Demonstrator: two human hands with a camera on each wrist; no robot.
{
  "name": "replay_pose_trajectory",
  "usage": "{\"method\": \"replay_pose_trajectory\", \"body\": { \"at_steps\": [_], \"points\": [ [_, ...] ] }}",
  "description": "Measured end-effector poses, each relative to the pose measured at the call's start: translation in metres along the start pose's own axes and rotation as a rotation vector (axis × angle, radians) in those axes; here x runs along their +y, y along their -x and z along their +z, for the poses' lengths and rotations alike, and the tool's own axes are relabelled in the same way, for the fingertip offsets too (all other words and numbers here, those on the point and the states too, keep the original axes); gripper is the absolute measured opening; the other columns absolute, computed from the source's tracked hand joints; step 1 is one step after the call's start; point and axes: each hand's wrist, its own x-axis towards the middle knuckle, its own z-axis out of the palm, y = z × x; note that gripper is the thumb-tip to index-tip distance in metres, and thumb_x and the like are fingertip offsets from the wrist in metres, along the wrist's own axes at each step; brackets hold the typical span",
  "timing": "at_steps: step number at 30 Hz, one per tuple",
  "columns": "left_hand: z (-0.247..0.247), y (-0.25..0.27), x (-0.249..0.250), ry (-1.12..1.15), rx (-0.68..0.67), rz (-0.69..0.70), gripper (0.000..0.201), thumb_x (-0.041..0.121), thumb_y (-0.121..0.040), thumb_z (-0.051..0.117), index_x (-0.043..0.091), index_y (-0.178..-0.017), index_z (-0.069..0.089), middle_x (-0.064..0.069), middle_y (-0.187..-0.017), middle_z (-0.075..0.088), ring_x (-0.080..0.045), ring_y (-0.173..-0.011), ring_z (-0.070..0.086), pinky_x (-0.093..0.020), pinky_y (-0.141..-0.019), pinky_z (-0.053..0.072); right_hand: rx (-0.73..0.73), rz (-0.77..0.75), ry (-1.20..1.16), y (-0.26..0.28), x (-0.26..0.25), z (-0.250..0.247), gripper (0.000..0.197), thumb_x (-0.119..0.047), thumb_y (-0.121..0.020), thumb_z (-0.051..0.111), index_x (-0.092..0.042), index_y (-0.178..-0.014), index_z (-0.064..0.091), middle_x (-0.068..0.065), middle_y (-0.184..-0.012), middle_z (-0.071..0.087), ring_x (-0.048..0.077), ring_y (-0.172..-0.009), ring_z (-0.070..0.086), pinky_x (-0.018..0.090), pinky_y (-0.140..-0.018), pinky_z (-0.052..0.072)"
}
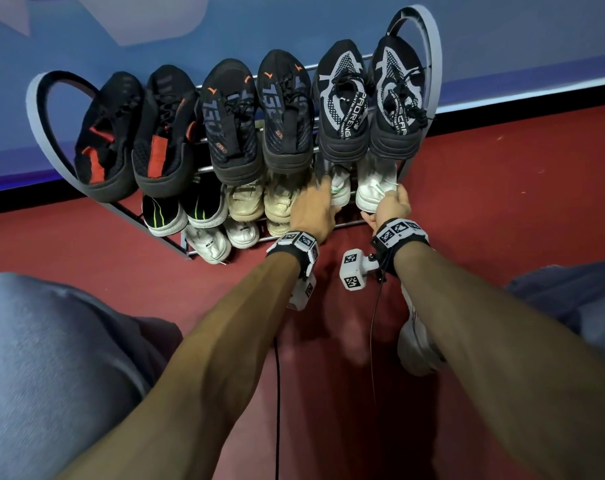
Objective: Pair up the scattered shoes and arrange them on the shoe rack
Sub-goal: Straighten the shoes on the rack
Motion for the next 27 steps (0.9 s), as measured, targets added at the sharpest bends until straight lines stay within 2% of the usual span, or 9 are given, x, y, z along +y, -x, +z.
{"method": "replay_pose_trajectory", "body": {
  "at_steps": [3, 8, 12, 14, 18, 20, 22, 24, 27],
  "points": [
    [-0.004, -0.001, -0.003, 0.009, -0.005, 0.013, 0.062, 0.029, -0.096, 0.064, 0.007, -0.146, 0.035, -0.021, -0.113, 0.064, -0.041, -0.106, 0.062, -0.045, -0.086, 0.048, 0.008, 0.005, -0.020, -0.003, 0.004, 0.001, 0.047, -0.019, -0.100, 0.035, -0.031, -0.144, 0.047, 0.003, -0.132, 0.058, 0.011, -0.063, 0.048, 0.026, -0.049, 0.058],
    [-0.010, -0.005, -0.013, -0.008, -0.035, 0.075, 0.065, 0.031, -0.095, 0.065, 0.007, -0.146, 0.034, -0.018, -0.105, 0.068, -0.041, -0.098, 0.065, -0.043, -0.078, 0.049, -0.011, 0.010, -0.051, -0.009, 0.005, 0.003, 0.045, -0.020, -0.098, 0.037, -0.032, -0.139, 0.051, 0.011, -0.129, 0.062, 0.012, -0.058, 0.047, 0.034, -0.057, 0.061],
    [-0.011, -0.004, -0.016, -0.058, -0.043, 0.091, 0.066, 0.028, -0.093, 0.066, 0.008, -0.147, 0.034, -0.020, -0.105, 0.068, -0.043, -0.096, 0.065, -0.044, -0.077, 0.049, -0.040, -0.023, 0.008, -0.010, 0.010, 0.004, 0.031, -0.023, -0.099, 0.040, -0.026, -0.128, 0.052, 0.013, -0.115, 0.065, 0.009, -0.035, 0.047, 0.039, -0.066, 0.063],
    [-0.013, -0.004, -0.017, -0.070, -0.048, 0.092, 0.068, 0.028, -0.092, 0.067, 0.012, -0.149, 0.033, -0.019, -0.106, 0.068, -0.043, -0.098, 0.065, -0.045, -0.080, 0.050, -0.035, -0.031, 0.058, -0.009, 0.009, 0.005, 0.029, -0.024, -0.101, 0.038, -0.024, -0.128, 0.050, 0.008, -0.112, 0.062, 0.009, -0.030, 0.046, 0.036, -0.063, 0.062],
    [-0.018, -0.003, -0.027, -0.147, -0.091, 0.123, 0.078, 0.026, -0.086, 0.072, 0.024, -0.153, 0.031, -0.017, -0.115, 0.069, -0.040, -0.109, 0.063, -0.044, -0.092, 0.047, 0.010, -0.087, 0.068, -0.004, 0.006, 0.009, 0.031, -0.020, -0.098, 0.038, -0.022, -0.126, 0.053, 0.010, -0.109, 0.062, 0.019, -0.058, 0.053, 0.024, -0.043, 0.054],
    [-0.021, -0.002, -0.035, -0.187, -0.106, 0.103, 0.081, 0.022, -0.084, 0.072, 0.030, -0.153, 0.030, -0.016, -0.126, 0.064, -0.040, -0.117, 0.059, -0.046, -0.096, 0.047, 0.011, -0.077, 0.067, -0.005, 0.009, 0.008, 0.032, -0.020, -0.097, 0.039, -0.023, -0.125, 0.054, 0.007, -0.098, 0.064, 0.019, -0.054, 0.053, 0.023, -0.040, 0.048],
    [-0.022, -0.001, -0.043, -0.175, -0.104, 0.036, 0.064, 0.018, -0.086, 0.067, 0.022, -0.145, 0.043, -0.016, -0.130, 0.061, -0.040, -0.120, 0.058, -0.048, -0.096, 0.048, -0.032, -0.039, 0.060, -0.007, 0.013, 0.005, 0.033, -0.022, -0.096, 0.041, -0.024, -0.126, 0.054, 0.006, -0.093, 0.065, 0.018, -0.043, 0.052, 0.028, -0.046, 0.051],
    [-0.019, 0.001, -0.049, -0.134, -0.097, -0.015, 0.049, 0.018, -0.089, 0.067, 0.012, -0.135, 0.052, -0.019, -0.124, 0.064, -0.041, -0.113, 0.062, -0.046, -0.091, 0.050, -0.074, -0.017, 0.055, -0.013, 0.016, 0.000, 0.032, -0.023, -0.094, 0.044, -0.027, -0.124, 0.054, 0.010, -0.106, 0.068, 0.017, -0.040, 0.053, 0.041, -0.063, 0.062],
    [-0.014, 0.003, -0.051, -0.086, -0.067, 0.010, 0.051, 0.014, -0.092, 0.062, 0.008, -0.141, 0.048, -0.023, -0.123, 0.062, -0.045, -0.109, 0.062, -0.049, -0.087, 0.050, -0.094, -0.023, 0.064, -0.017, 0.016, -0.003, 0.028, -0.023, -0.092, 0.047, -0.026, -0.119, 0.055, 0.012, -0.115, 0.066, 0.018, -0.038, 0.052, 0.048, -0.075, 0.062]
  ]
}}
